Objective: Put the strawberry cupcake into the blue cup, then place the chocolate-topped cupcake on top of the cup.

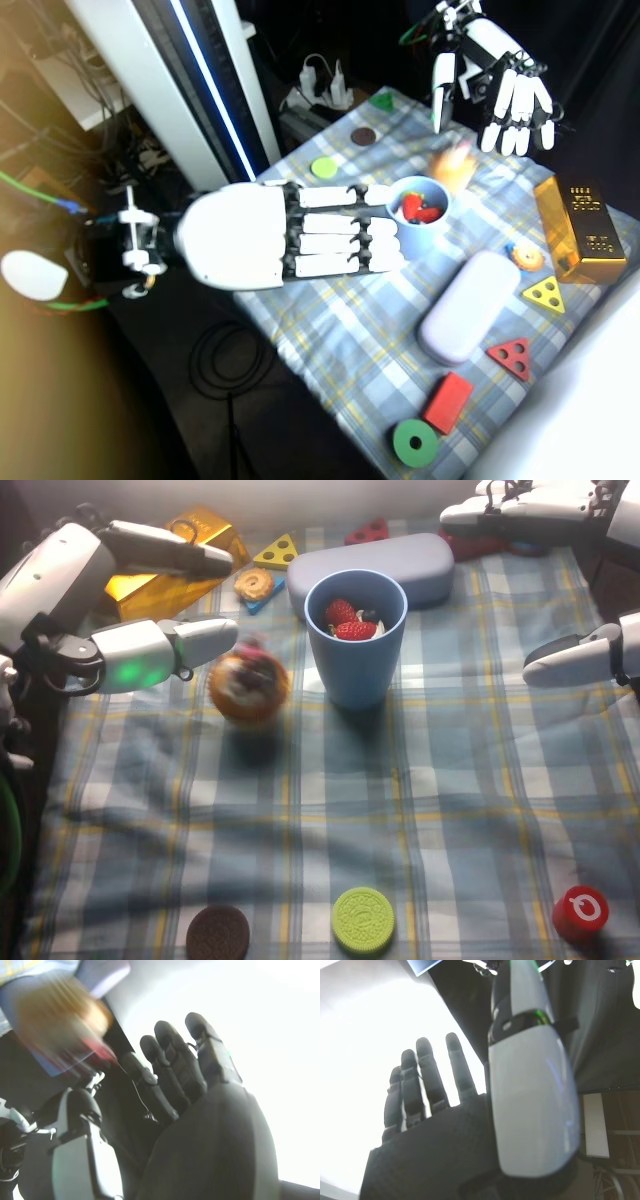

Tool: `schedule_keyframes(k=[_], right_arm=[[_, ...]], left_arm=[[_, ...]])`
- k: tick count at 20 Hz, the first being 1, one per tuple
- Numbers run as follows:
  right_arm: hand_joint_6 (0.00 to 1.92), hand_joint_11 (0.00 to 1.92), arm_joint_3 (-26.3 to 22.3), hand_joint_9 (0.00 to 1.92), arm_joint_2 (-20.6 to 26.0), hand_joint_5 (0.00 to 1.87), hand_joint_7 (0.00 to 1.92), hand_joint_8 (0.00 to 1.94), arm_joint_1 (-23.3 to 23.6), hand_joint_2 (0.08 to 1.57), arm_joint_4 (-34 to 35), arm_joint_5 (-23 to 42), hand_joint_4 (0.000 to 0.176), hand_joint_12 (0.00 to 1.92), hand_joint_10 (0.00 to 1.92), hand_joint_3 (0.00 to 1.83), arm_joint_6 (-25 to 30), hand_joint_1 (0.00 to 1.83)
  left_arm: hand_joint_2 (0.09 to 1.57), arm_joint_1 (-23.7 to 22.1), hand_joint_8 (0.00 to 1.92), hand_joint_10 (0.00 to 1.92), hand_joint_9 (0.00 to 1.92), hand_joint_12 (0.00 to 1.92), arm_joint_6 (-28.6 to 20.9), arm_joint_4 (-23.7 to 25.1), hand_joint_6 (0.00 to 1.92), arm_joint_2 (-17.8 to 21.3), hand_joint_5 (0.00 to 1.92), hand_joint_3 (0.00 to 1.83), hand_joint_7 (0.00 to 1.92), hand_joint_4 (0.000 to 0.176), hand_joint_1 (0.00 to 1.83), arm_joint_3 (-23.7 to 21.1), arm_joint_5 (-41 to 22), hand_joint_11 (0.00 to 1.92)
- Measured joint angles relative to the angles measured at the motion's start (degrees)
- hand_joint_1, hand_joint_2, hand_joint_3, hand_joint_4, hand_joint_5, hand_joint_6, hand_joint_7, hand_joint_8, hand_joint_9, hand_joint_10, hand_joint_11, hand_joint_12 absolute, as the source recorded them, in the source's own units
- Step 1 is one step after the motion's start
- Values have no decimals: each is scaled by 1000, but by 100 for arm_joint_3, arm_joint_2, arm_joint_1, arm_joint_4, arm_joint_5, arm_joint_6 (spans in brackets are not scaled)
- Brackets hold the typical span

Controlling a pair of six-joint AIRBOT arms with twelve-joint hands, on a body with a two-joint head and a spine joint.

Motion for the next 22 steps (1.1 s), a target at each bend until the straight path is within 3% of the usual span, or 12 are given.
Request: schedule_keyframes(k=[1,3,4,5,6,8,9,10,11,14,17,22], right_arm=[[0,78,0,184,0,147,294,0,0,973,0,-4,90,39,1,0,-2,530],[2,62,0,188,0,148,265,0,0,975,2,-4,85,32,2,0,-2,533],[4,69,0,189,0,155,273,5,0,970,2,-4,81,36,2,0,-2,518],[9,59,0,186,0,172,278,6,-2,984,2,-4,88,32,1,3,-2,577],[6,55,0,163,0,170,280,6,-11,977,9,-4,101,30,5,0,-2,533],[7,64,0,170,0,177,290,8,-11,968,4,-4,90,35,7,0,-2,519],[5,57,0,148,0,174,264,1,-11,965,17,-4,97,32,1,0,-2,516],[2,85,0,189,0,170,256,1,-11,992,22,-4,77,45,16,6,-2,568],[0,70,0,172,0,163,244,0,-11,987,24,-4,89,39,7,3,-2,541],[0,86,0,169,-4,155,278,9,-31,990,39,-7,63,48,7,3,0,430],[0,76,0,173,-4,147,293,10,-31,982,50,-4,77,45,5,0,0,409],[0,65,0,166,-7,139,272,1,-63,994,55,15,89,42,1,2,0,426]], left_arm=[[1003,-11,0,6,557,575,2,0,0,-17,942,5,728,83,823,4,20,187],[989,-9,1,6,616,564,2,2,11,-42,1000,0,796,51,819,4,107,203],[960,-9,0,1,611,509,0,-2,2,-42,953,3,768,41,838,4,157,202],[888,-9,0,0,541,670,2,-20,0,-42,763,15,669,90,762,9,186,108],[805,13,2,3,278,550,0,-46,0,-42,467,0,384,50,693,24,243,3],[777,31,0,0,211,479,24,-92,0,-42,402,0,298,36,655,28,313,0],[748,50,6,7,95,172,164,-133,7,-48,364,0,192,27,638,28,350,0],[728,85,6,8,39,34,413,-249,3,-85,348,0,144,28,620,39,417,0],[696,116,0,1,7,6,623,-334,11,-146,369,0,82,84,624,81,584,0],[652,201,0,0,0,0,890,-551,12,-404,568,0,0,156,624,240,1128,0],[672,216,0,0,0,0,890,-586,3,-557,567,8,0,161,621,363,1290,0],[676,214,0,0,0,0,896,-695,0,-748,500,3,0,142,769,575,1401,0]])
